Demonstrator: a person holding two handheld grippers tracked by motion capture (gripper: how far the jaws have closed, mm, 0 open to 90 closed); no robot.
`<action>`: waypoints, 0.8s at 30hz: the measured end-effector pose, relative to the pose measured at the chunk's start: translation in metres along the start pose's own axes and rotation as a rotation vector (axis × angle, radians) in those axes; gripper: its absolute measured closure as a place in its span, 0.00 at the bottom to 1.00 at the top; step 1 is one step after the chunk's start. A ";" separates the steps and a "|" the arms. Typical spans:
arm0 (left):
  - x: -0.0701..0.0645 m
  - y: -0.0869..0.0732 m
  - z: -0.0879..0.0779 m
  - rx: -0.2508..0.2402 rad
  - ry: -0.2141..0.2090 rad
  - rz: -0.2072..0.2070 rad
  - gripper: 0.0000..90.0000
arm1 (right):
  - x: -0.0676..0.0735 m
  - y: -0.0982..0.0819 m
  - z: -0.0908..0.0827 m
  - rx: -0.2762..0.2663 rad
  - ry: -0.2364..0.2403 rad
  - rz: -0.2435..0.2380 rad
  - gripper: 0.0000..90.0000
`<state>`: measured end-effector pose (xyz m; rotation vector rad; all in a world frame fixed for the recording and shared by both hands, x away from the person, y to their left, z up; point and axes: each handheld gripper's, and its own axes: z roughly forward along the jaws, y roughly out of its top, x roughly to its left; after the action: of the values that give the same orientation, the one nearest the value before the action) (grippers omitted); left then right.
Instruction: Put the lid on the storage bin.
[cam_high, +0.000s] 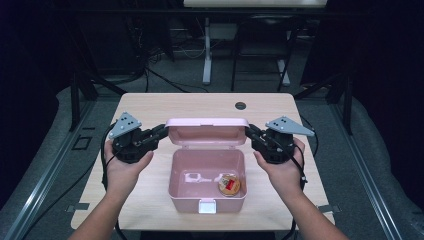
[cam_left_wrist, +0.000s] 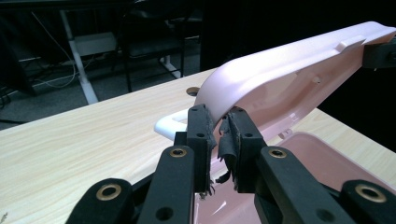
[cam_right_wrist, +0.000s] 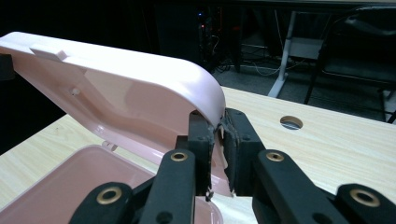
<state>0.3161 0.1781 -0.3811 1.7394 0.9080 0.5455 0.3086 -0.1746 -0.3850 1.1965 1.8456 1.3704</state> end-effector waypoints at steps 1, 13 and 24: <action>0.000 -0.001 -0.001 -0.001 -0.002 0.003 0.89 | 0.000 0.000 -0.001 0.002 0.002 0.000 0.90; -0.008 -0.010 -0.014 0.013 -0.021 0.015 0.89 | 0.004 -0.011 -0.012 0.008 0.029 0.006 0.88; -0.013 -0.018 -0.022 0.016 -0.040 0.012 0.89 | 0.003 -0.022 -0.019 0.003 0.054 0.032 0.88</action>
<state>0.2863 0.1837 -0.3894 1.7653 0.8772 0.5108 0.2839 -0.1824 -0.3990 1.2060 1.8738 1.4312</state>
